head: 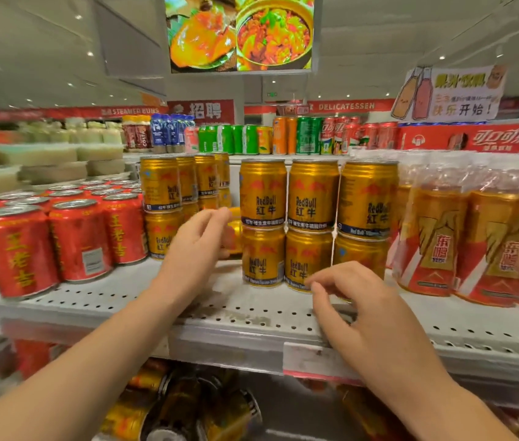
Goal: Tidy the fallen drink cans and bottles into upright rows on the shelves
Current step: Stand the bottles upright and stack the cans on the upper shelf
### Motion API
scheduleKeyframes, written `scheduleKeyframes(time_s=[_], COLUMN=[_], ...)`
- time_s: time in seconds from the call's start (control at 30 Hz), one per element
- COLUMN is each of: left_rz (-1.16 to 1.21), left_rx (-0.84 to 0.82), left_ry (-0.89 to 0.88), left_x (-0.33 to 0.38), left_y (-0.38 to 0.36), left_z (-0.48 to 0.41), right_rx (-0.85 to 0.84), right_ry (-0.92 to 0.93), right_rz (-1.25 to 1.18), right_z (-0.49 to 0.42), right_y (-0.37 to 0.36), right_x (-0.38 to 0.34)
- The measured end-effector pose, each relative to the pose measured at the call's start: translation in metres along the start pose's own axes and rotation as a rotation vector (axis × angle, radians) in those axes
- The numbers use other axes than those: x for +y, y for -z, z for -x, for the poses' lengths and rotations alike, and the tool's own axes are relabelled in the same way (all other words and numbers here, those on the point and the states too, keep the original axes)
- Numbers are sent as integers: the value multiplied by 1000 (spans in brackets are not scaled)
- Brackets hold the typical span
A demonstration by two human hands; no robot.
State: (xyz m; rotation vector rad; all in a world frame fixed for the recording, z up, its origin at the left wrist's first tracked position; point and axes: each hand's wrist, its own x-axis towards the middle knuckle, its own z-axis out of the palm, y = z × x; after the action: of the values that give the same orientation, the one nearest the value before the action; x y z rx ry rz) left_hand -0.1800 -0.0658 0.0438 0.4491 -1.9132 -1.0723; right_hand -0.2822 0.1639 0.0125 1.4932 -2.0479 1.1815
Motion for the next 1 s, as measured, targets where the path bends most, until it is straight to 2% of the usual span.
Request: scheduleKeyframes(time_s=[0.07,0.1,0.17,0.23,0.3,0.5,0.57,0.7,0.87,1.0], left_rz=[-326,-515,-768,-893,-998,-1338,-1278,-740,-471,-293], left_rx=[151,135,-25,-175,-239,-143,-132,-89,-129,-147], left_ry=[-121,-182,-224,-211,-250,-369,-354,-191,-223,-154], left_x=[-5,-8,-13,-14,-20,-21,-23,-27,-42,-57], left_y=[7,10,13,13,11,14,23,60,94,109], left_z=[-6,-10,-21,-28,-33,-40,-37,-28,-19,-16], right_rx=[-56,-75,-93,-103,-97,-14,-8,-23,41,64], right_ry=[24,37,60,81,102,133,146,115,-20,-238], right_rz=[-11,-7,5,15,33,-70,-100,-122,-152,-119], right_z=[1,1,0,0,-1,-8,-12,-29,-63,-97], right_y=[0,0,-1,-2,-5,-19,-31,-66,-118,-150], right_x=[3,5,7,8,6,-11,-25,-59,-92,-93])
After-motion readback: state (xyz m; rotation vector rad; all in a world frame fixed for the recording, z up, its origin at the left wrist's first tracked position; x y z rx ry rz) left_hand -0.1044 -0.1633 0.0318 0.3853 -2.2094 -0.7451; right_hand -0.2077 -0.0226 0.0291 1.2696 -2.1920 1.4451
